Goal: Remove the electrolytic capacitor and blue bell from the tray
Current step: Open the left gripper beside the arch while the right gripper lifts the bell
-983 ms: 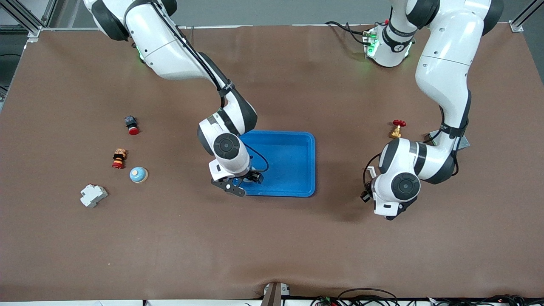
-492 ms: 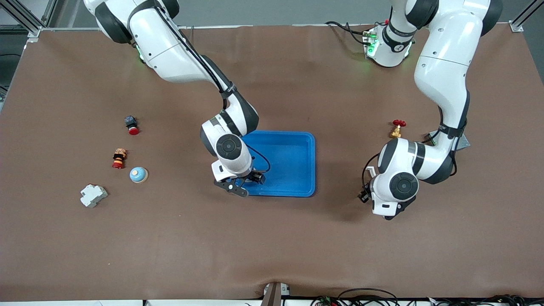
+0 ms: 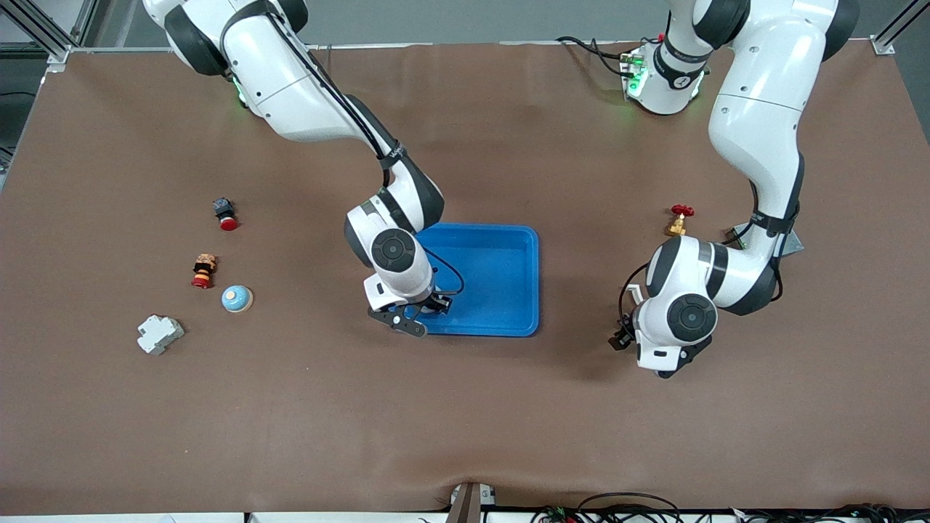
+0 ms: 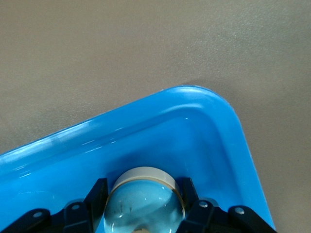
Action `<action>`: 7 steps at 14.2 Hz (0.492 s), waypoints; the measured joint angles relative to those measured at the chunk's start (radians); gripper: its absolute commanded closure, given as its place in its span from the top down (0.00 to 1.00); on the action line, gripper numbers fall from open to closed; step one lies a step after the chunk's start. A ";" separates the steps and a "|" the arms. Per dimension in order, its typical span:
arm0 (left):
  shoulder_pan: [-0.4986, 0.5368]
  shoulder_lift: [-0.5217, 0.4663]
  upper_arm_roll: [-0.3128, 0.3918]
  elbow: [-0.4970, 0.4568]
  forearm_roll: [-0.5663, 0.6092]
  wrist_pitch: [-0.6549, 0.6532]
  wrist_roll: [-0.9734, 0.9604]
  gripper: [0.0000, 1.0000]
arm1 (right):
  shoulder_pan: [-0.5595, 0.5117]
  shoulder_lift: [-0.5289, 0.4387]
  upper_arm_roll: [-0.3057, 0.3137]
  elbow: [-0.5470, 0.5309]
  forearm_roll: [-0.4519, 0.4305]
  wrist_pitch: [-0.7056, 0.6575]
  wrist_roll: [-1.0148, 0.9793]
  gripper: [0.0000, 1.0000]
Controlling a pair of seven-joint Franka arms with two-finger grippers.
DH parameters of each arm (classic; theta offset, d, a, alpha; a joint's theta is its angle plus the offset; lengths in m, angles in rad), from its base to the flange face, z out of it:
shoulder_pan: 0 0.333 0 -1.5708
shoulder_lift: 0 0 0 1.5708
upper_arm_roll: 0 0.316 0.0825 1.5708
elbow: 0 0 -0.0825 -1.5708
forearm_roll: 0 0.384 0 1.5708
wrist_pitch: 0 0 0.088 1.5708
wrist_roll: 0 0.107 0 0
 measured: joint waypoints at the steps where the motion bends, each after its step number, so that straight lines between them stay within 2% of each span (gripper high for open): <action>1: 0.000 -0.001 0.000 0.002 0.000 0.000 0.000 1.00 | 0.000 0.000 0.000 0.000 0.000 0.000 0.000 0.00; 4: 0.002 -0.015 0.002 0.010 0.001 0.002 0.000 1.00 | 0.000 0.000 0.000 0.012 0.000 -0.011 0.000 0.00; 7: 0.011 -0.066 0.004 0.015 0.017 0.001 0.020 1.00 | 0.000 -0.004 -0.001 0.051 0.000 -0.116 -0.003 0.00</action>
